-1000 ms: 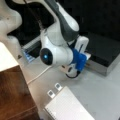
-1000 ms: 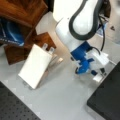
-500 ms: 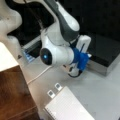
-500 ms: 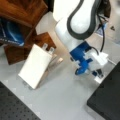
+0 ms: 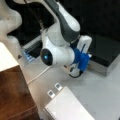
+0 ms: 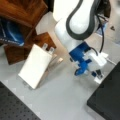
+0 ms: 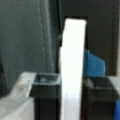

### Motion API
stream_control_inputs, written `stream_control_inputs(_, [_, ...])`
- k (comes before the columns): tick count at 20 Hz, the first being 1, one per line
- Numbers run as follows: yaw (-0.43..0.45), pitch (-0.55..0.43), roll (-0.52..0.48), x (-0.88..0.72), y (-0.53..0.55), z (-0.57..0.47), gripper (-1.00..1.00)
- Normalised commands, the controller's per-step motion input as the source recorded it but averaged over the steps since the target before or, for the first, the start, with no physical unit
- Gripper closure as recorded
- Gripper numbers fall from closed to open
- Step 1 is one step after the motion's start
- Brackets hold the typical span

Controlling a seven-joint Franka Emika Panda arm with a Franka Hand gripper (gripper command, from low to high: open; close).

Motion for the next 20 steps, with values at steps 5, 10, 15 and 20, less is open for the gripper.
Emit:
stream_control_inputs(5, [0.165,-0.188,0.247,0.31,-0.01,0.35,1.0])
stream_control_inputs(10, [0.148,-0.134,0.264,0.27,-0.01,0.37,1.0])
stream_control_inputs(15, [0.061,-0.048,0.164,0.2,0.01,0.2,1.0])
stream_control_inputs(20, [0.023,-0.018,0.121,0.12,0.06,0.2,1.0])
